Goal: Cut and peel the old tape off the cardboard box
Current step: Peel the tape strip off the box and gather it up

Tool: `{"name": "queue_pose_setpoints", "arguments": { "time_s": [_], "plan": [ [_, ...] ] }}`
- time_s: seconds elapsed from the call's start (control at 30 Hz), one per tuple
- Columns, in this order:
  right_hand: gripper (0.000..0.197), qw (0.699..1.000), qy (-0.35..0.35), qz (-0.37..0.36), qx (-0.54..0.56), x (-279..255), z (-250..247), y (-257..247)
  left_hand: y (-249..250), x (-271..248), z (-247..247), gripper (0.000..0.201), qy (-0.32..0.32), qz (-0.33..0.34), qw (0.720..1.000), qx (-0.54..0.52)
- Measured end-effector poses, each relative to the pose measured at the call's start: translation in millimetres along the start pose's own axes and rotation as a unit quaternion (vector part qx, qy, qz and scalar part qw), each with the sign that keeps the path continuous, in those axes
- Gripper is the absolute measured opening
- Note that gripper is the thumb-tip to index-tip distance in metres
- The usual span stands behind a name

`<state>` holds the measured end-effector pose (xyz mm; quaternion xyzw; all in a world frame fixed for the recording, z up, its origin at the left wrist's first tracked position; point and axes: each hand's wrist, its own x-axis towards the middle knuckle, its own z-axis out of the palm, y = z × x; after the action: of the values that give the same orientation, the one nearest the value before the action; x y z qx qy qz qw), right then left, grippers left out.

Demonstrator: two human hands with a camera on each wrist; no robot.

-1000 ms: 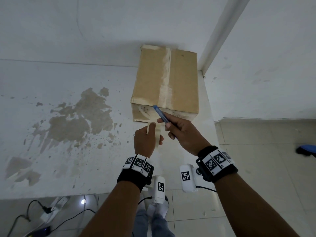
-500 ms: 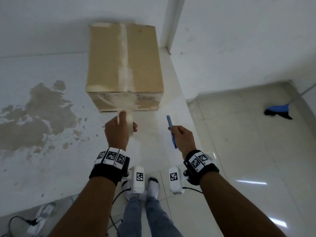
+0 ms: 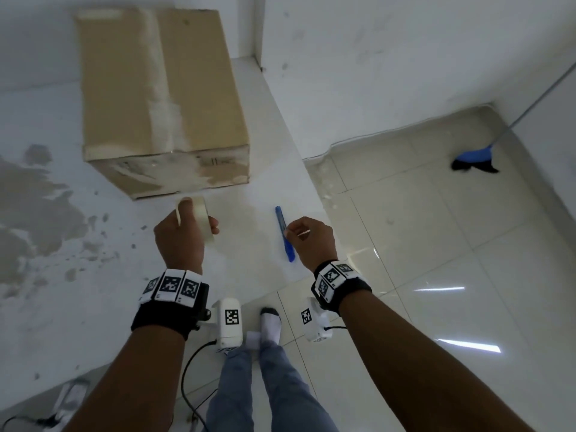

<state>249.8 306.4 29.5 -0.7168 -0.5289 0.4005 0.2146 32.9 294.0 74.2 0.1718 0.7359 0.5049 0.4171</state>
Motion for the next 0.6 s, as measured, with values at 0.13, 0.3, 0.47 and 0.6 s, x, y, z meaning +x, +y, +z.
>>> {"name": "queue_pose_setpoints", "arguments": {
  "time_s": [0.13,0.3,0.47,0.6],
  "plan": [
    [0.013,0.983,0.016,-0.181,0.001,-4,3,-50,8,-3,-7,0.053,0.01,0.008,1.0,0.018],
    [0.014,0.868,0.002,-0.493,-0.054,17,17,-143,14,-2,-19,0.058,0.0,0.041,0.998,0.052],
    [0.042,0.821,-0.068,-0.535,-0.191,61,39,-192,11,0,-28,0.061,-0.057,0.046,0.995,0.072],
    [0.057,0.777,-0.094,-0.553,-0.285,81,51,-200,16,0,-30,0.06,-0.07,0.033,0.995,0.06]
  ]
}}
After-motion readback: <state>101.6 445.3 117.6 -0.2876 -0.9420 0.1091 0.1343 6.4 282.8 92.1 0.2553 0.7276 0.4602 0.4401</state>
